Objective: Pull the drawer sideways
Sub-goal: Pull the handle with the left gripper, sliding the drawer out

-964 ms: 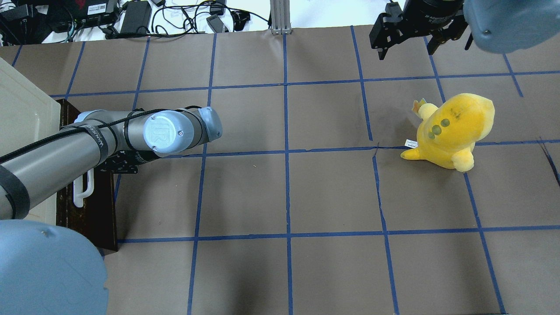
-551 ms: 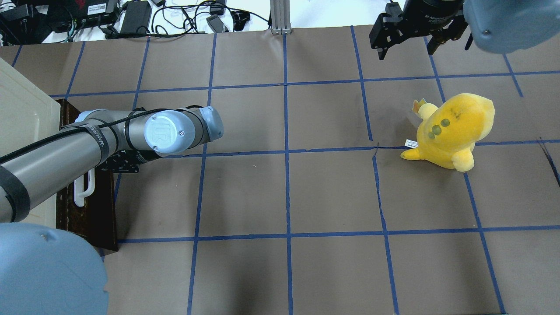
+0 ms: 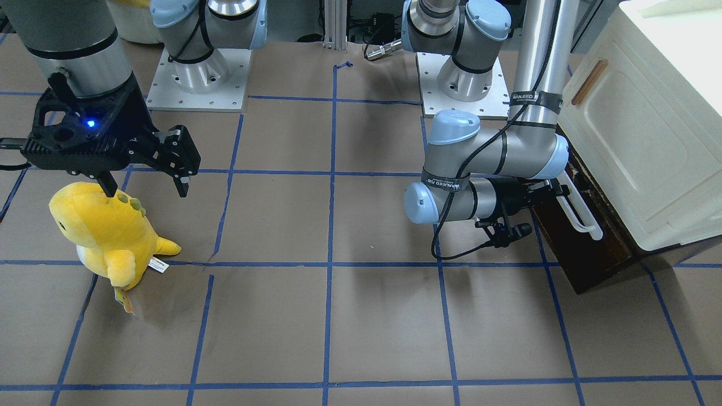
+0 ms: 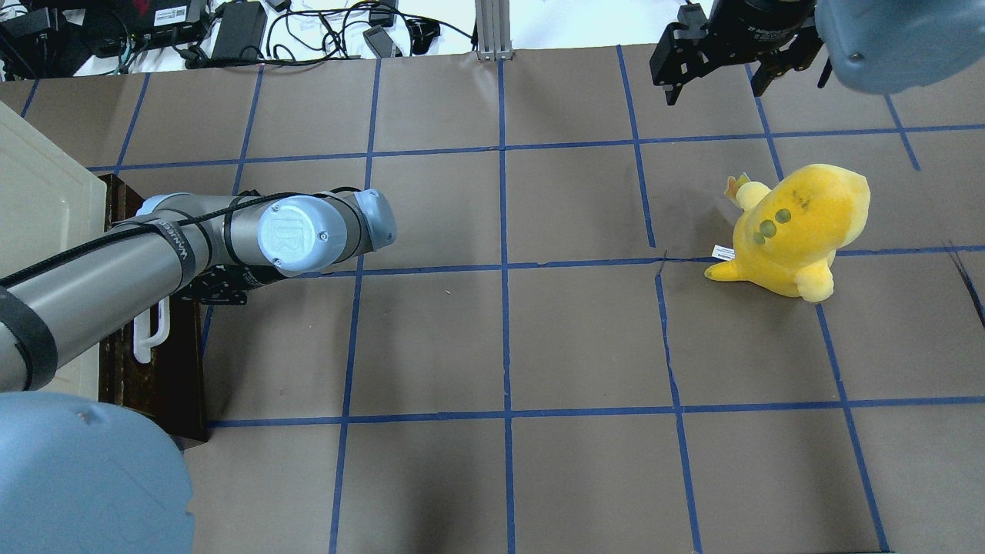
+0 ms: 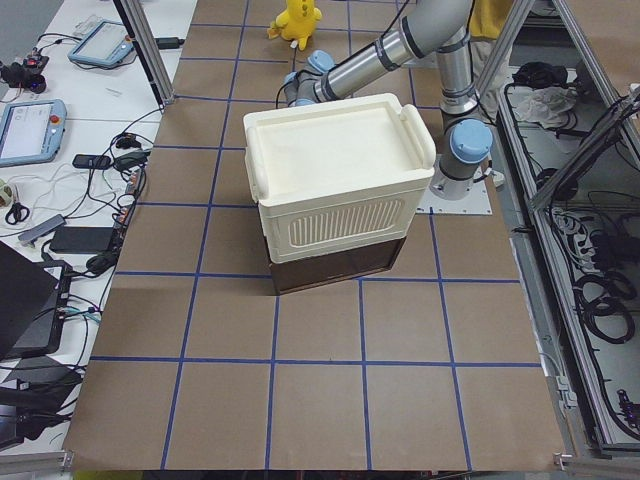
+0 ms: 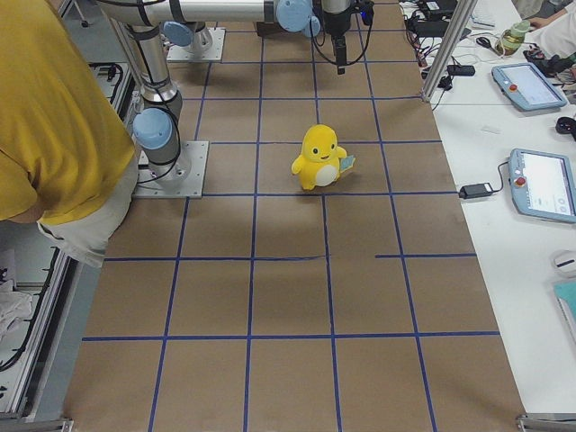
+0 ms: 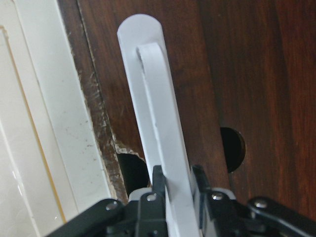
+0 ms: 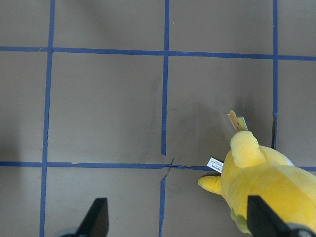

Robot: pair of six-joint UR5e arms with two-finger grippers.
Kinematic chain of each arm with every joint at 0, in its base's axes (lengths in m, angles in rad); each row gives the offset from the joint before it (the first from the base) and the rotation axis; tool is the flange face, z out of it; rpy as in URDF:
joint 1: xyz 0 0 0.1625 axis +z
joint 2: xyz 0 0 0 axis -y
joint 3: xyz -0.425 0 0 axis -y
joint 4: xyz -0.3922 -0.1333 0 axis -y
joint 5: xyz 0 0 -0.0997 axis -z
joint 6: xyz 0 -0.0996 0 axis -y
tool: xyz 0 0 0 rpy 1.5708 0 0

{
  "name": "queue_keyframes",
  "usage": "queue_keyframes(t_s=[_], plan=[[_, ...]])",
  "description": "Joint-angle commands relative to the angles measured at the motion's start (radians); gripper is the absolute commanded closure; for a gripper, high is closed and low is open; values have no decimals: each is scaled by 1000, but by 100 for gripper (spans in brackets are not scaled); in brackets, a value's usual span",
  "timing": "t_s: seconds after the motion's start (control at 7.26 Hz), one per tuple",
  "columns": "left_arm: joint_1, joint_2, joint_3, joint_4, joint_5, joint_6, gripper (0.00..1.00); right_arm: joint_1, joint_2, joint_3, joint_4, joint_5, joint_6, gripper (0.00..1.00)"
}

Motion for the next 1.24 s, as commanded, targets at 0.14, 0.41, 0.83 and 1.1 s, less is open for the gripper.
queue_keyframes(t_s=[0.14,0.41,0.83,1.1], plan=[[-13,-2,-1,0,0,0,77,0,0,0,2,0,0,0],[-21,0,-1,0,0,0,77,0,0,0,0,0,0,0],[-36,-3,0,0,0,0,77,0,0,0,0,0,0,0],[-48,-5,2,0,0,2,77,0,0,0,0,0,0,0]])
